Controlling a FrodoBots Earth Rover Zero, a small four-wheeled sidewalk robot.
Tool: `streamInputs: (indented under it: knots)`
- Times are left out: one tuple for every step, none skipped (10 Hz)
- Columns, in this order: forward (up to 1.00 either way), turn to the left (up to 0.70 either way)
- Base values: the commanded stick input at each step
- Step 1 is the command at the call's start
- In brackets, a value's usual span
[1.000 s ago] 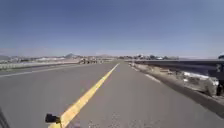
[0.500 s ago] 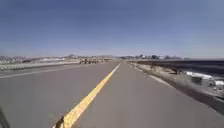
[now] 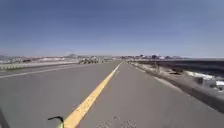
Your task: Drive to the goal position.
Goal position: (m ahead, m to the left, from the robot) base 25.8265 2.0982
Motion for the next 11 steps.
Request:
streamInputs:
  knots:
    - [0.85,0.00]
    - [0.85,0.00]
    - [0.85,0.00]
    - [0.85,0.00]
    - [0.85,0.00]
    - [0.85,0.00]
    - [0.85,0.00]
    - [0.85,0.00]
    - [0.85,0.00]
    - [0.85,0.00]
    - [0.85,0.00]
